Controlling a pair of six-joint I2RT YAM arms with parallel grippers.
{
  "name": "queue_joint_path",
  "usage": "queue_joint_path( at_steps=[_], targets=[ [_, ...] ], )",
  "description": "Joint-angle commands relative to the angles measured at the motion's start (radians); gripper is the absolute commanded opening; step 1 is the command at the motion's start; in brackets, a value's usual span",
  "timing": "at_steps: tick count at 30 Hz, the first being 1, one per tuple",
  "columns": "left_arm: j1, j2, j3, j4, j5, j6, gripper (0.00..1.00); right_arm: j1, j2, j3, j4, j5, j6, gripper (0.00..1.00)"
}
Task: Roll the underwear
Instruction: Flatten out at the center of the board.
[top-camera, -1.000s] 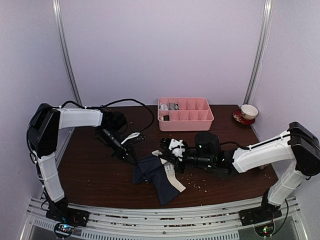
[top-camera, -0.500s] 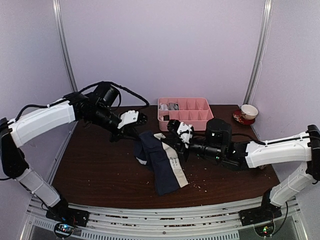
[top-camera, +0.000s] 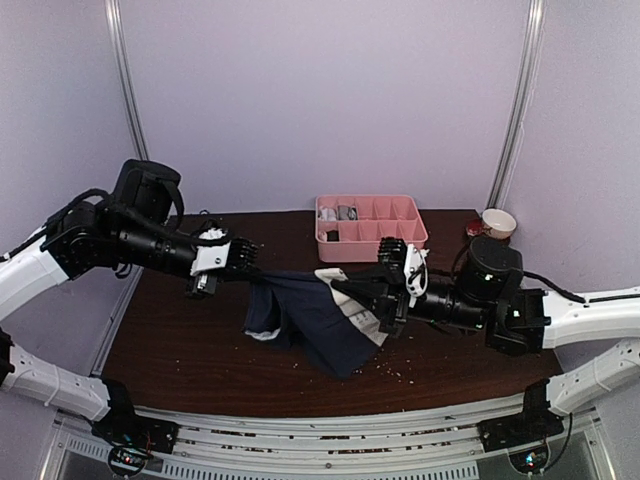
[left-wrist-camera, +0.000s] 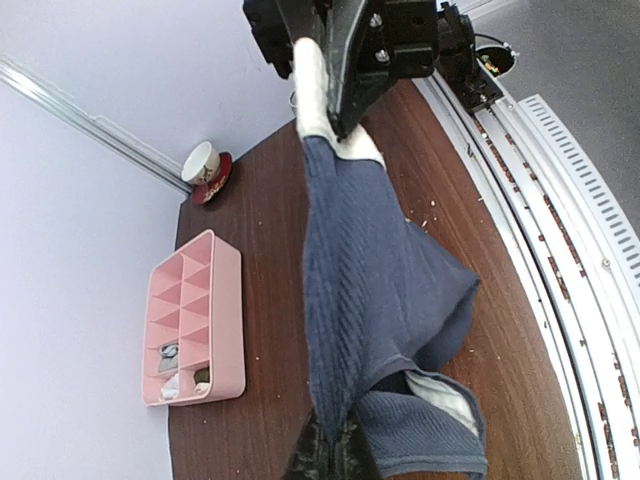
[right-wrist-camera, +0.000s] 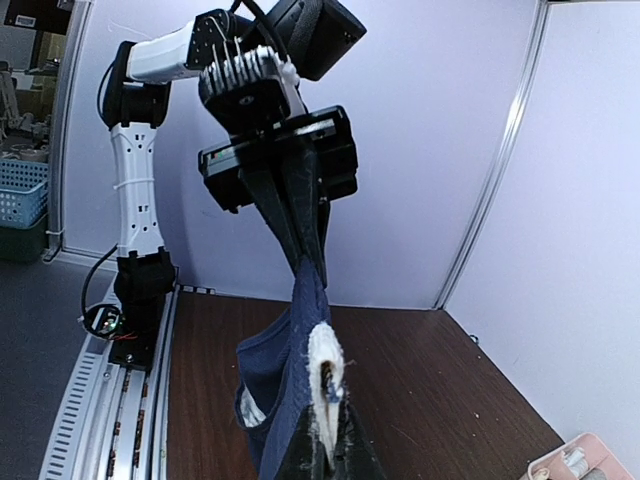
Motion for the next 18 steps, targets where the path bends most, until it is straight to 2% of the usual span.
queue_joint_path(
  at_steps=[1,5,7,11,15,18],
  targets=[
    [-0.041,-0.040,-0.013,0.017,-0.065,0.019,0.00,0.025,-0.002,-0.095,0.123,0.040,0.051,0.00],
    [-0.041,0.044,-0.023,0.027,-0.228,0.034,0.00,0.016,0.063,-0.166,0.314,0.287,0.095,0.00],
    [-0.037,0.132,-0.035,0.030,-0.290,0.054,0.00,-0.019,0.133,-0.161,0.341,0.374,0.112,0.00],
    [0.040,0.362,0.026,0.026,-0.303,0.090,0.00,-0.151,0.296,-0.126,0.370,0.363,0.194,0.00],
    [0.144,0.631,0.199,0.045,-0.338,0.118,0.00,-0.265,0.488,-0.035,0.352,0.306,0.230,0.00],
    [0.164,0.823,0.351,0.044,-0.380,0.129,0.00,-0.316,0.606,0.047,0.325,0.289,0.227,0.00]
  ],
)
